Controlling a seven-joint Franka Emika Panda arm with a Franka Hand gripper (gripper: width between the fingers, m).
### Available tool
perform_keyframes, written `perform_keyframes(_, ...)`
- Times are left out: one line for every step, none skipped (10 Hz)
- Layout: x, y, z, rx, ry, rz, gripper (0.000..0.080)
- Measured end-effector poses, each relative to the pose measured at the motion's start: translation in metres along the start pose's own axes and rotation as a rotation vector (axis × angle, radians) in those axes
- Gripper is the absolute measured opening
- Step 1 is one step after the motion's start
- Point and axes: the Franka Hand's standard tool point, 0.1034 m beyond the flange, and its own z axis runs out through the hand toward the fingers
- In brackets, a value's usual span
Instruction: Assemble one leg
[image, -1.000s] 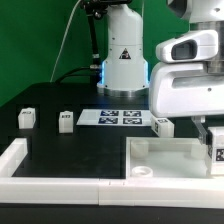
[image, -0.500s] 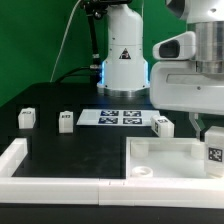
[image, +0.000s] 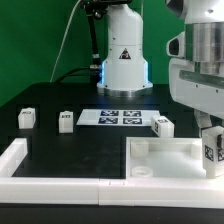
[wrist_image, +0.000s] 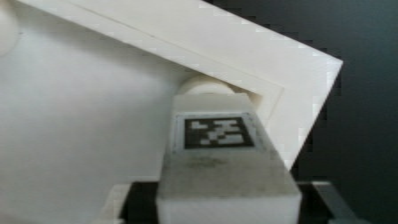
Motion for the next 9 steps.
perform_keyframes(-0.0005,0.0005,0.0002,0.001,-0.009,0.102,0.0291)
perform_keyframes(-0.0007,0.0005,0.0002,0.001,-0.012,0.134,0.0297)
perform_keyframes(-0.0009,0.0006,0.0008,0.001,-0.012,0.098,0.0297)
perform_keyframes(-0.0011,0.0005,0.0005,0.000,-0.013,0.049,0.0482)
perform_keyframes(-0.0013,-0.0005,-0.0010,-0.003,-0.015,-0.033,0.0613)
perform_keyframes(-0.0012,-0.0008,-0.0012,-0.001,-0.015,-0.145,0.0613)
perform_keyframes(-0.0025,-0.0009,-0.0009,0.000,-0.016,-0.302,0.0643)
perform_keyframes(-0.0061,-0.0014,-0.0007,0.000,-0.016,-0.426,0.0643)
perform_keyframes(-0.0091,-0.0018,0.0000,-0.001,-0.015,-0.583,0.0649)
